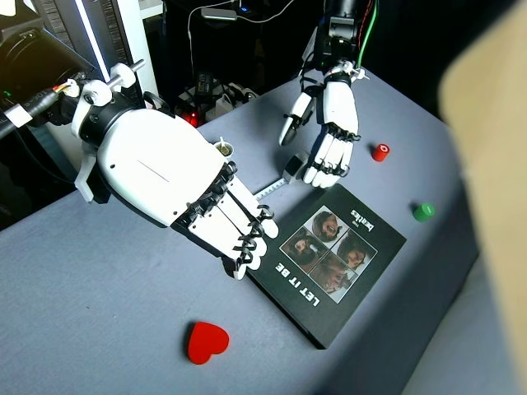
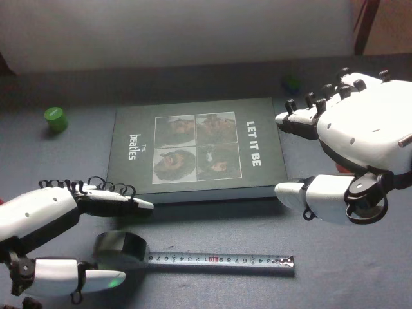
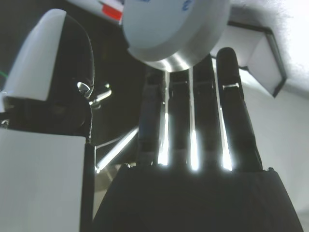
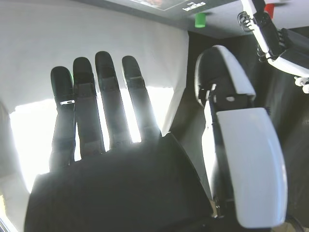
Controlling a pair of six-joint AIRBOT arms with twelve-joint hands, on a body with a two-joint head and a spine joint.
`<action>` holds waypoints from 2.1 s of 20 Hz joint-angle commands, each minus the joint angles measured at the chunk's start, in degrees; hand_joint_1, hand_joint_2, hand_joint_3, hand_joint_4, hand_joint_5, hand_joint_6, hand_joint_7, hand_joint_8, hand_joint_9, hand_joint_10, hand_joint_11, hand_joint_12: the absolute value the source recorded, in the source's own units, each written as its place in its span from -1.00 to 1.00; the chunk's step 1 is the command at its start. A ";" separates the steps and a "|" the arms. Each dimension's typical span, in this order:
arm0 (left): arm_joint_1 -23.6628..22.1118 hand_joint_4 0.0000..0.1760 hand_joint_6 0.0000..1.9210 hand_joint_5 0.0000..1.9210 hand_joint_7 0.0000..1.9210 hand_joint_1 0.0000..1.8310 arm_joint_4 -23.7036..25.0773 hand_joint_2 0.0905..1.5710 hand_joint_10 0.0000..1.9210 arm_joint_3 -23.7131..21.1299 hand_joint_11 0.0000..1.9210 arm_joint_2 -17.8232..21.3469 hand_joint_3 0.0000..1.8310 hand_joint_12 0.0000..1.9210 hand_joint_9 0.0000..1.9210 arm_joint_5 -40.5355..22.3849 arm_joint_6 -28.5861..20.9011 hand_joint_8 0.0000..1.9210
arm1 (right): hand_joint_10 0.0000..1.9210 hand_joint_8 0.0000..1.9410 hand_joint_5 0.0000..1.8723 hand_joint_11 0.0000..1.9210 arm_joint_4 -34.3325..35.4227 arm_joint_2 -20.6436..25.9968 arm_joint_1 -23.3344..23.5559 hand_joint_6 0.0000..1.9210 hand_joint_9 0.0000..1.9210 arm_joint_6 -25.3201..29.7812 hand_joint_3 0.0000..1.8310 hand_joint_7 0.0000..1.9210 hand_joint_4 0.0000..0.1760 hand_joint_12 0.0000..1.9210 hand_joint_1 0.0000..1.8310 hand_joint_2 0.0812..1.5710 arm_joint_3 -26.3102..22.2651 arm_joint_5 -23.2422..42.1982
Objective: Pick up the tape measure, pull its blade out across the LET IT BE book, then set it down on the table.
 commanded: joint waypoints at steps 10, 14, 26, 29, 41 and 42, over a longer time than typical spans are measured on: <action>1.38 -1.00 -1.00 -0.47 -0.48 0.05 -0.91 0.29 -1.00 2.20 -0.73 -2.33 -1.00 -0.42 -0.51 -7.40 0.11 -1.00 | -1.00 -1.00 -0.69 -0.98 -4.22 0.13 0.63 -1.00 -0.64 0.11 -1.00 -0.60 -0.82 0.03 -0.73 0.51 -0.32 -1.06; 1.32 -1.00 -0.99 -0.44 -0.47 0.07 -2.03 0.29 -1.00 2.04 -0.73 -2.66 -1.00 -0.42 -0.51 -7.40 2.06 -1.00 | -1.00 -1.00 -0.70 -1.00 -4.22 0.12 0.68 -1.00 -0.64 0.16 -1.00 -0.59 -0.82 0.02 -0.73 0.50 -0.36 -1.00; -0.26 -1.00 -0.35 0.03 0.12 0.52 -1.95 0.34 0.21 2.50 0.00 -4.13 -1.00 0.07 0.10 -6.47 3.85 -0.12 | -0.99 -1.00 -0.67 -0.97 -4.22 0.13 0.75 -1.00 -0.60 0.15 -1.00 -0.56 -0.82 0.05 -0.75 0.55 -0.36 -0.63; -0.30 -1.00 -0.37 0.07 0.11 0.52 -1.91 0.32 0.22 2.48 0.01 -4.09 -1.00 0.15 0.11 -6.50 3.81 -0.11 | -0.99 -0.99 -0.65 -0.97 -4.22 0.13 0.78 -0.99 -0.58 0.16 -1.00 -0.54 -0.84 0.04 -0.75 0.55 -0.37 -0.54; -11.35 -1.00 -0.24 0.04 0.10 0.51 -2.08 0.33 0.17 -3.76 -0.06 3.81 -1.00 0.09 0.11 0.30 2.45 -0.14 | -1.00 -1.00 -0.66 -1.00 -8.15 -3.59 2.13 -1.00 -0.70 -0.85 -1.00 -0.62 -1.00 -0.12 -0.10 0.36 0.28 -4.21; -13.37 -1.00 -0.24 0.04 0.10 0.51 -2.17 0.33 0.17 -4.35 -0.07 4.87 -1.00 0.09 0.11 2.35 2.42 -0.13 | -1.00 -1.00 -0.68 -1.00 -8.15 -3.94 3.29 -1.00 -0.73 -0.85 -0.99 -0.64 -1.00 -0.19 -0.06 0.40 0.55 -4.82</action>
